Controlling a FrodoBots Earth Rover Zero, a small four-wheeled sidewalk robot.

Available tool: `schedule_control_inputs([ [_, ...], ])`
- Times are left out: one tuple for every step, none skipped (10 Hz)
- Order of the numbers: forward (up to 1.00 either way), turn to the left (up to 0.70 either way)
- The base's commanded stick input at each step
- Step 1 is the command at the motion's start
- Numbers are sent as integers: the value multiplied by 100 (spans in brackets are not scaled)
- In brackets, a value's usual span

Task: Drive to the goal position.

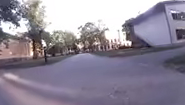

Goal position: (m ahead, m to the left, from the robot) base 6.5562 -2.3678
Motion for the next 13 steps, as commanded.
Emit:
schedule_control_inputs([
  [70,0],
  [70,0],
  [70,0],
  [70,0],
  [70,0],
  [70,0],
  [70,0],
  [70,0],
  [70,0],
  [70,0],
  [70,0],
  [70,0],
  [70,0],
])
